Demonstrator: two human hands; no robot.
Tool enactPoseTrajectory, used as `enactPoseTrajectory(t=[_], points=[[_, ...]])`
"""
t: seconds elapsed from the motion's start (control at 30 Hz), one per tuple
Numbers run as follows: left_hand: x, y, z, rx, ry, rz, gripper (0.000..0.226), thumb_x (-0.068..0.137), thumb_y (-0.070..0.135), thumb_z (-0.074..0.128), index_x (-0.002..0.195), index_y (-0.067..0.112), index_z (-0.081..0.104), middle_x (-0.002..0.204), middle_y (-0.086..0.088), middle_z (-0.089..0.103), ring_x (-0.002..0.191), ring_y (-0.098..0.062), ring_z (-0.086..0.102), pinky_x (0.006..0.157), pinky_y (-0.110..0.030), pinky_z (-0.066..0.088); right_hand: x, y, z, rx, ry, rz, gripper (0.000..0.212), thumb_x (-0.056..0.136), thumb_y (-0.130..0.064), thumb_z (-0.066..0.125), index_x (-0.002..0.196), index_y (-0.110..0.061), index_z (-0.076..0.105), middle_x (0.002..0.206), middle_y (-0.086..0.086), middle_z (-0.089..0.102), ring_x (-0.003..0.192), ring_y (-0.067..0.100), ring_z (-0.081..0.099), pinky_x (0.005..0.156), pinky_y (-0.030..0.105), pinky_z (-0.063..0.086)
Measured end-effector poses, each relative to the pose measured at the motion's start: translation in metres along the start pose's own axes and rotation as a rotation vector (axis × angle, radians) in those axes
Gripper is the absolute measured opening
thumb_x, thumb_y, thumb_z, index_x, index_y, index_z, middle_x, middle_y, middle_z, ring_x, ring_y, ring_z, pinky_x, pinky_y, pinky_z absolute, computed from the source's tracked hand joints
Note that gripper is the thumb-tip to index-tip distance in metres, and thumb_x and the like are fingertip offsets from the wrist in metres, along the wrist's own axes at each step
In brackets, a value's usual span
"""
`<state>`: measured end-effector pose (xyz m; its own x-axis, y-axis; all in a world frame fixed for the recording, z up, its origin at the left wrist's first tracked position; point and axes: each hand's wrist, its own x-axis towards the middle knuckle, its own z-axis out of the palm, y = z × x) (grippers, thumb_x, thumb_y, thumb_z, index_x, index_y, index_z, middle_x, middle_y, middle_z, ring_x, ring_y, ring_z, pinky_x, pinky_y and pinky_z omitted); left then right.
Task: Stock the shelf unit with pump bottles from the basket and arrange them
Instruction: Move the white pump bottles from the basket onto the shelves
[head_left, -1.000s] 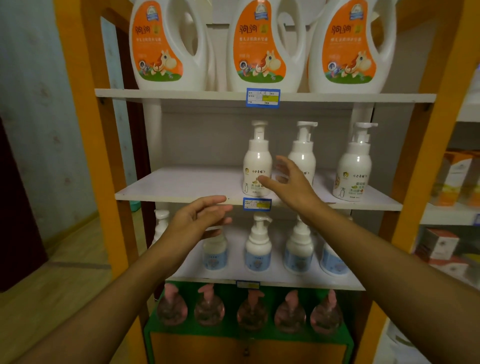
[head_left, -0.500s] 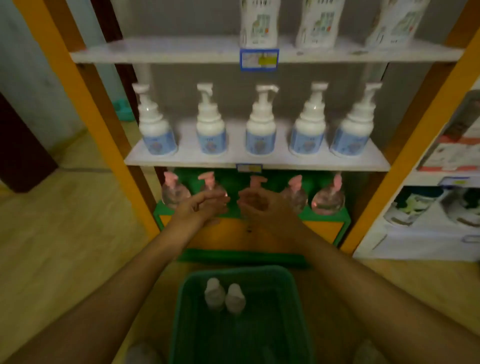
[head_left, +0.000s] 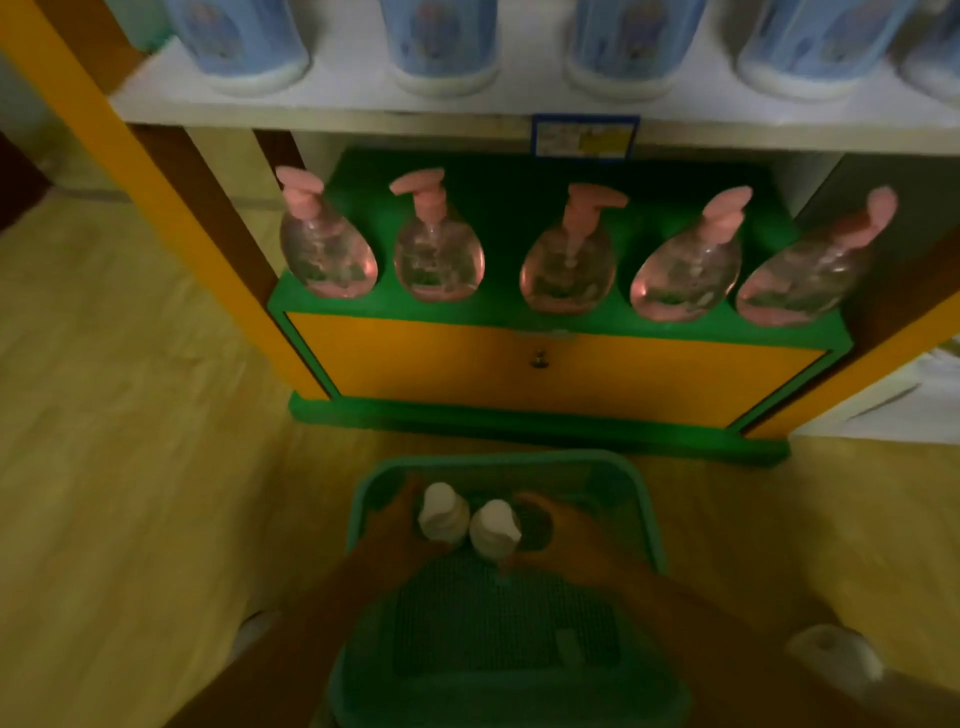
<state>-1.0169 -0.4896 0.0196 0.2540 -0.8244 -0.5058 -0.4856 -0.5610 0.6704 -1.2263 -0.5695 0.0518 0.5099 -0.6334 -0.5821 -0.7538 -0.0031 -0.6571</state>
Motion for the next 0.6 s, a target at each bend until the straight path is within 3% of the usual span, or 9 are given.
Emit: enactPoseTrajectory(t=[0.13, 0.3, 0.4, 0.47, 0.53, 0.6], points=[[0.007, -0.014, 0.016, -0.122, 0.014, 0.045, 0.068, 0.077, 0.018, 0.074, 0.136, 0.013, 0.042, 0.131, -0.003, 0.054, 0.121, -0.018, 0.051, 0.102, -0.031, 0.042, 0.010, 0.007, 0.017, -0.007, 0.030, -0.043, 0.074, 0.075, -0.026, 0.077, 0.138, -0.022, 0.040, 0.142, 0.001, 0.046, 0.130, 0.017, 0.043, 0.104, 0.027, 0.035], [0.014, -0.017, 0.019, -0.155, 0.103, 0.066, 0.063, 0.080, 0.008, 0.069, 0.136, 0.011, 0.041, 0.130, 0.000, 0.049, 0.121, -0.018, 0.046, 0.104, -0.040, 0.041, 0.024, 0.010, 0.026, 0.020, 0.088, -0.067, 0.062, 0.078, -0.028, 0.074, 0.133, -0.023, 0.047, 0.136, -0.001, 0.052, 0.124, 0.013, 0.047, 0.102, 0.025, 0.037], [0.013, -0.017, 0.020, -0.099, 0.098, 0.078, 0.048, 0.085, 0.020, 0.065, 0.130, 0.018, 0.048, 0.125, 0.006, 0.054, 0.114, -0.010, 0.050, 0.101, -0.033, 0.042, 0.030, 0.016, 0.036, 0.075, 0.122, -0.086, 0.060, 0.077, -0.031, 0.073, 0.132, -0.027, 0.048, 0.135, -0.005, 0.053, 0.118, 0.004, 0.046, 0.105, 0.029, 0.040], [0.011, -0.017, 0.020, -0.116, 0.075, 0.044, 0.039, 0.085, 0.027, 0.062, 0.123, 0.021, 0.053, 0.123, 0.001, 0.061, 0.112, -0.014, 0.057, 0.102, -0.041, 0.044, 0.032, 0.017, 0.041, 0.079, 0.150, -0.082, 0.059, 0.077, -0.032, 0.074, 0.130, -0.030, 0.049, 0.134, -0.008, 0.053, 0.113, -0.001, 0.043, 0.099, 0.023, 0.039], [0.012, -0.012, 0.020, -0.166, 0.063, 0.016, 0.036, 0.085, 0.030, 0.062, 0.119, 0.022, 0.055, 0.120, 0.000, 0.062, 0.111, -0.017, 0.059, 0.101, -0.046, 0.045, 0.035, 0.018, 0.043, 0.064, 0.175, -0.076, 0.059, 0.077, -0.035, 0.073, 0.130, -0.033, 0.047, 0.136, -0.009, 0.050, 0.117, 0.001, 0.043, 0.099, 0.023, 0.038], [0.017, -0.006, 0.017, -0.172, 0.057, -0.010, 0.038, 0.085, 0.029, 0.063, 0.121, 0.022, 0.054, 0.120, 0.005, 0.060, 0.113, -0.016, 0.057, 0.103, -0.043, 0.044, 0.036, 0.014, 0.043, 0.068, 0.171, -0.031, 0.062, 0.077, -0.036, 0.072, 0.133, -0.035, 0.043, 0.140, -0.009, 0.046, 0.126, 0.008, 0.044, 0.104, 0.028, 0.037]])
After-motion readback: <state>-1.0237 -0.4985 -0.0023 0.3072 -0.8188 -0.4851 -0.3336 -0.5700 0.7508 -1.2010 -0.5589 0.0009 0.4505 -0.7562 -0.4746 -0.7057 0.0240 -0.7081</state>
